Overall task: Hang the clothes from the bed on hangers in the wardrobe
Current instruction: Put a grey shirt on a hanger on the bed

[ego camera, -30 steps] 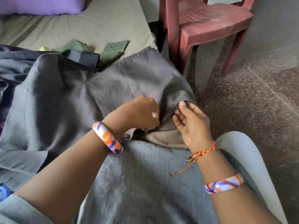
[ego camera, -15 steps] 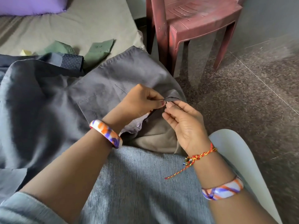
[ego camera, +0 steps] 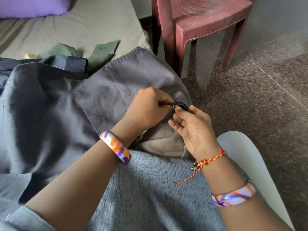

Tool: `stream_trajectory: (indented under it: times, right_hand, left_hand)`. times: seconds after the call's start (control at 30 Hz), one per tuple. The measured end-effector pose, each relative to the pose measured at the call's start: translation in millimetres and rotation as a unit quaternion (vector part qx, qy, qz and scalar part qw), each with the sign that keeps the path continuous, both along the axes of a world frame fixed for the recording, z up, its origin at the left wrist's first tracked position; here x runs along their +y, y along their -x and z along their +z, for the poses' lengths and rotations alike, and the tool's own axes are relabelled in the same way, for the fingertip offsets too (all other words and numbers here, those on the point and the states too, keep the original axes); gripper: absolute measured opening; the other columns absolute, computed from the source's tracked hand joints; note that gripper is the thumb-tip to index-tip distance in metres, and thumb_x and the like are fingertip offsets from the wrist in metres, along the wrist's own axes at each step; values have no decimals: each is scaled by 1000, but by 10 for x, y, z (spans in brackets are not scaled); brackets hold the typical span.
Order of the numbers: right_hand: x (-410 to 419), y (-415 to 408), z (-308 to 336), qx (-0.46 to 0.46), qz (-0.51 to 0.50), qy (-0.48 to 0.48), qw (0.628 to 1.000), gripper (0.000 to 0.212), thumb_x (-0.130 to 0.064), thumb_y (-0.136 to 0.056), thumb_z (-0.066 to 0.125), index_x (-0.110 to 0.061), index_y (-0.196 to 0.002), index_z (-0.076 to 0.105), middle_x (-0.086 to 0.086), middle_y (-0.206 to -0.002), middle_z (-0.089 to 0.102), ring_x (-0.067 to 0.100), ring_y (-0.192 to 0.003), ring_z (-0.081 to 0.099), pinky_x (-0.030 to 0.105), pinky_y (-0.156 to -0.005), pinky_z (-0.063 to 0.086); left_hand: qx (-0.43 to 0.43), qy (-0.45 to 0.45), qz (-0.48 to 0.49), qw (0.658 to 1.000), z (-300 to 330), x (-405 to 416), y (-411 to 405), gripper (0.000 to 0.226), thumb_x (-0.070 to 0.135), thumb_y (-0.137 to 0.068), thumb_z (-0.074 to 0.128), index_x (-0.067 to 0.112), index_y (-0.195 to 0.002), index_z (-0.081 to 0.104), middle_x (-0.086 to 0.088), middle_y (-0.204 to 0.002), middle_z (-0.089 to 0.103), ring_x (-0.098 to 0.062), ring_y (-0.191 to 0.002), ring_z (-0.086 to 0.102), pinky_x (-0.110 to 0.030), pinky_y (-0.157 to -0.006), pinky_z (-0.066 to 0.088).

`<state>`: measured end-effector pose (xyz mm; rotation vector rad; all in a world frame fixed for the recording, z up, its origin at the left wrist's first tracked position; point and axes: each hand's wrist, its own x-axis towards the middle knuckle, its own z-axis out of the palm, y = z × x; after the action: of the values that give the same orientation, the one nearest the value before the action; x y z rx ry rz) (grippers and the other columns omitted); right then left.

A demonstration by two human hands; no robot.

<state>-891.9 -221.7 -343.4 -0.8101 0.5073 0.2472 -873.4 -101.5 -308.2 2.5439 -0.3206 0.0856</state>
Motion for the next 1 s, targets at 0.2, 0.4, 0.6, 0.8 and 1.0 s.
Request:
stream_trajectory:
  times: [0.2, 0.4, 0.6, 0.8, 1.0]
  right_hand:
    - [42, 10, 5, -43, -12, 53, 998, 35, 8, -86, 57, -13, -110, 41, 1, -69, 55, 5, -59, 56, 24, -59, 52]
    - [81, 47, -52, -72, 22, 124, 989, 27, 10, -86, 57, -15, -91, 48, 5, -75, 59, 12, -70, 59, 22, -61, 53]
    - [74, 73, -70, -69, 33, 52, 996, 12, 1, -85, 62, -7, -92, 56, -4, -60, 66, 7, -61, 62, 22, -66, 55]
    - [33, 64, -41, -68, 106, -7, 992, 23, 13, -80, 57, -8, -86, 55, -2, -57, 66, 6, -55, 64, 19, -59, 55]
    - [39, 55, -20, -57, 133, -71, 987, 22, 14, -83, 50, -7, -82, 55, 0, -57, 65, 7, -54, 65, 21, -61, 56]
  left_hand:
    - [169, 205, 58, 962, 29, 42, 40, 21, -2, -86, 59, 12, -79, 73, -7, -64, 68, -13, -60, 64, -24, -64, 55]
    - [202, 275, 102, 934, -25, 84, 108, 11, -4, -78, 69, 7, -77, 71, -9, -60, 66, -9, -50, 59, -16, -52, 53]
    - [93, 122, 102, 983, -117, 85, 100, 10, 5, -73, 73, 14, -71, 72, -3, -59, 67, -7, -52, 57, -25, -59, 51]
    - [288, 247, 71, 922, 62, 260, 43, 11, -6, -74, 69, 5, -72, 67, -5, -55, 65, -8, -50, 60, -17, -54, 52]
    - [381, 355, 85, 850, 68, 320, 59, 13, -6, -80, 59, 5, -74, 62, 1, -56, 63, -4, -51, 60, -12, -52, 49]
